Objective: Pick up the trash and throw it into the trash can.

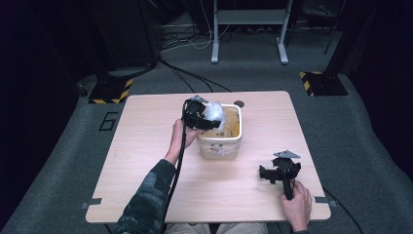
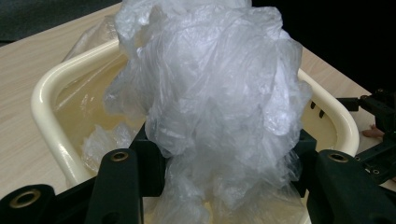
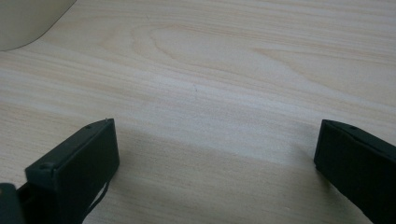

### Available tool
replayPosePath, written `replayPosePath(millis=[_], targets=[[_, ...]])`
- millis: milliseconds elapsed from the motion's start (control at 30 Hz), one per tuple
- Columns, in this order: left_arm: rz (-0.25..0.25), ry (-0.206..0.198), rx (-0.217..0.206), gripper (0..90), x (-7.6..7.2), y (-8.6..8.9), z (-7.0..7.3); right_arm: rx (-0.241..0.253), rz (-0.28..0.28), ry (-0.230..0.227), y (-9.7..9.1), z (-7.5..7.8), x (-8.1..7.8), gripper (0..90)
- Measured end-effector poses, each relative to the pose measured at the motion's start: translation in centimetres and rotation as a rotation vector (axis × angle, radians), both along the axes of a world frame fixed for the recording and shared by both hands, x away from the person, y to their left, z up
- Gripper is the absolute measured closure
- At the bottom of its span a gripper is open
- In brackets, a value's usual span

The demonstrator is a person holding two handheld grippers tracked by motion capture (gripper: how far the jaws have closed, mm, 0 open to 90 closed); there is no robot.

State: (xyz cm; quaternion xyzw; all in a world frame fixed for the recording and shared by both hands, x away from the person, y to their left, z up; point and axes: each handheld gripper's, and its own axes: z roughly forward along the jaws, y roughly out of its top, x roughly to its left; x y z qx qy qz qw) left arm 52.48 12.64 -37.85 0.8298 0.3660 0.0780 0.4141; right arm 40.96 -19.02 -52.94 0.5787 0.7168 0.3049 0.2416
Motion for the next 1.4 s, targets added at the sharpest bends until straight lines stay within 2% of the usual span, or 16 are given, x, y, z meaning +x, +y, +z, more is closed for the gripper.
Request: replayPosePath(millis=[267, 333, 600, 833, 867, 900, 967, 1033, 1067, 1233, 1400], targets=[[-0.004, 0.025, 0.02, 47.1, 0.5, -0.8, -0.8, 0.0, 0.0, 0.0, 0.0, 0.0, 0.0, 0.0], [-0.007, 0.034, 0.038, 47.0, 0.6, -1.1, -1.1, 0.004, -0.005, -0.002, 0.0, 0.0, 0.0, 0.0], [-0.004, 0.047, 0.066, 46.6, 0.7, -1.5, -1.4, 0.0, 0.0, 0.0, 0.0, 0.0, 0.0, 0.0], [0.005, 0.043, 0.083, 44.2, 0.8, -1.8, -1.4, 0.0, 0.0, 0.0, 0.0, 0.0, 0.0, 0.0], [0.009, 0.044, 0.079, 41.9, 0.8, -1.9, -1.4, 0.0, 0.0, 0.0, 0.0, 0.0, 0.0, 0.0], [0.033, 0.044, 0.078, 29.4, 0.7, -1.9, -1.4, 0.0, 0.0, 0.0, 0.0, 0.0, 0.0, 0.0], [0.035, 0.047, 0.075, 15.0, 0.7, -1.9, -1.4, -0.003, 0.002, 0.001, 0.0, 0.0, 0.0, 0.0], [0.038, 0.048, 0.073, 13.3, 0.6, -1.7, -1.2, -0.003, 0.003, 0.001, 0.0, 0.0, 0.0, 0.0], [0.041, 0.047, 0.064, 7.3, 0.6, -1.5, -1.0, -0.003, 0.003, 0.001, 0.0, 0.0, 0.0, 0.0], [0.042, 0.046, 0.052, 5.6, 0.4, -1.0, -0.4, -0.003, 0.003, 0.001, 0.0, 0.0, 0.0, 0.0], [0.035, 0.038, 0.039, 5.8, -0.5, -0.2, 0.5, 0.0, 0.0, 0.0, 0.0, 0.0, 0.0, 0.0]])
